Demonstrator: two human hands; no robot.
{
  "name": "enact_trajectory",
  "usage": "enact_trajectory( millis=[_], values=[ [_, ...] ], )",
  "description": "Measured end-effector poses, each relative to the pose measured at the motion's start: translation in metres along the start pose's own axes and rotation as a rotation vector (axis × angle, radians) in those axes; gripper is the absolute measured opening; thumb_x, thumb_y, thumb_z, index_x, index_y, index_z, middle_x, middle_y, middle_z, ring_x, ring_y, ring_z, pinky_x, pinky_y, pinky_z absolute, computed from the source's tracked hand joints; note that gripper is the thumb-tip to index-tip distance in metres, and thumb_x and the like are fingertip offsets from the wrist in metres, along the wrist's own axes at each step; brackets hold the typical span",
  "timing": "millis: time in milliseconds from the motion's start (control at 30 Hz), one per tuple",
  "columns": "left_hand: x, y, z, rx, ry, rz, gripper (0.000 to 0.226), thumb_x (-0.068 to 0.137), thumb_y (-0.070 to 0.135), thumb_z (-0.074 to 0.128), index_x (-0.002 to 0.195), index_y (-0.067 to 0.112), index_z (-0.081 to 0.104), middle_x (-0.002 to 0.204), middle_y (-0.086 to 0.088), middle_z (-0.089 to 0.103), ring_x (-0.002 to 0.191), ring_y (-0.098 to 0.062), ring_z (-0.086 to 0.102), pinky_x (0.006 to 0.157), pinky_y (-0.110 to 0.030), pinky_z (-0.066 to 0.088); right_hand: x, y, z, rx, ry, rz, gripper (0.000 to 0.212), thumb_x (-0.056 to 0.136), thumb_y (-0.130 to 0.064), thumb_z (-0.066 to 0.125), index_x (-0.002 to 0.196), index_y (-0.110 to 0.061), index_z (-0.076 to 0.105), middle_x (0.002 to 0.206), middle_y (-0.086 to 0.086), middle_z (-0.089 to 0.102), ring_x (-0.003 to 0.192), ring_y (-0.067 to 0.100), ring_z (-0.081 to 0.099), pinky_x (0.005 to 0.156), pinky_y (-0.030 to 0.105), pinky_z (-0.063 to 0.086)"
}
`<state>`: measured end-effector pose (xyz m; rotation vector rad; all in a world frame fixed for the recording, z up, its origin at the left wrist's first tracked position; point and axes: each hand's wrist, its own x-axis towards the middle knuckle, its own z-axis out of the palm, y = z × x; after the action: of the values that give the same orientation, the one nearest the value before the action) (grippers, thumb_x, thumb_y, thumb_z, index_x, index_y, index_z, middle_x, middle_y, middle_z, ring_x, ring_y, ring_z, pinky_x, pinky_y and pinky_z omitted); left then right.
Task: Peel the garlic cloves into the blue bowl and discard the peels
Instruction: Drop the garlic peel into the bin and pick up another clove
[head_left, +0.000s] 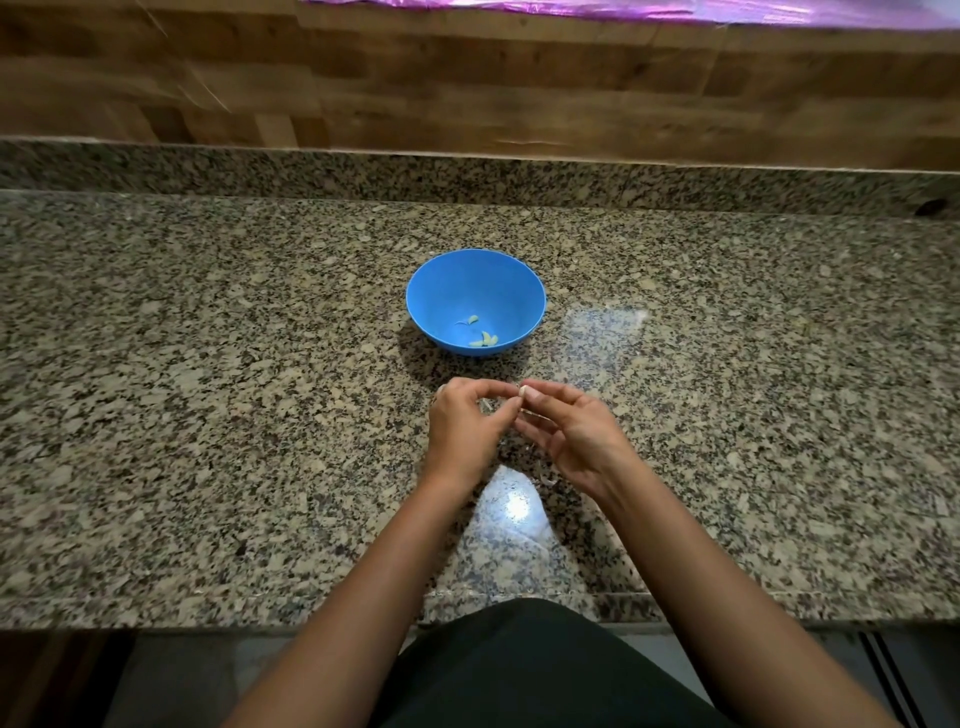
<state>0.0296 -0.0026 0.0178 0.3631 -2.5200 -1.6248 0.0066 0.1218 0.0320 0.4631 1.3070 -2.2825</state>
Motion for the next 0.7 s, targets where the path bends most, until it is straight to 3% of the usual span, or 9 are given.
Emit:
enact_trajectory(
  millis=[200, 400, 567, 700],
  values=[
    [-0.0024, 0.0027, 0.0003, 0.011, 0.042, 0.049, 0.012, 0.083, 0.028, 0.07, 0.091, 0.019, 0.072, 0.09, 0.005, 0.058, 0.092, -0.018, 0.059, 0.082, -0.041, 0.053, -0.0001, 0.0013, 0.0003, -0.049, -0.017, -0.024, 0.012, 0.087, 0.005, 0.055, 0.097, 0.004, 0.061, 0.091, 0.016, 0.067, 0.075, 0.019, 0.068, 0.069, 0.026, 0.059],
    [-0.002, 0.0063, -0.0009, 0.017, 0.059, 0.068, 0.016, 0.083, 0.027, 0.07, 0.089, 0.012, 0.074, 0.084, 0.005, 0.062, 0.086, -0.014, 0.061, 0.078, -0.033, 0.053, -0.0025, 0.0041, 0.0007, -0.152, -0.001, -0.132, 0.007, 0.085, 0.006, 0.057, 0.089, 0.003, 0.062, 0.084, 0.016, 0.068, 0.076, 0.023, 0.066, 0.078, 0.032, 0.055],
    [-0.0017, 0.0056, -0.0001, 0.004, 0.086, 0.065, 0.014, 0.081, 0.025, 0.072, 0.085, 0.011, 0.074, 0.083, 0.003, 0.064, 0.073, -0.005, 0.057, 0.069, -0.025, 0.051, -0.0037, 0.0061, 0.0008, -0.204, 0.002, -0.197, 0.007, 0.085, 0.006, 0.058, 0.088, 0.003, 0.064, 0.081, 0.015, 0.068, 0.072, 0.022, 0.066, 0.072, 0.028, 0.057],
    [-0.0003, 0.0043, -0.0002, -0.032, 0.096, 0.042, 0.01, 0.08, 0.022, 0.073, 0.08, 0.012, 0.073, 0.077, 0.008, 0.061, 0.073, -0.008, 0.06, 0.067, -0.03, 0.054, -0.005, 0.0077, 0.0006, -0.212, -0.003, -0.215, 0.007, 0.085, 0.006, 0.058, 0.086, 0.003, 0.064, 0.077, 0.013, 0.069, 0.069, 0.02, 0.065, 0.068, 0.025, 0.057]
  ],
)
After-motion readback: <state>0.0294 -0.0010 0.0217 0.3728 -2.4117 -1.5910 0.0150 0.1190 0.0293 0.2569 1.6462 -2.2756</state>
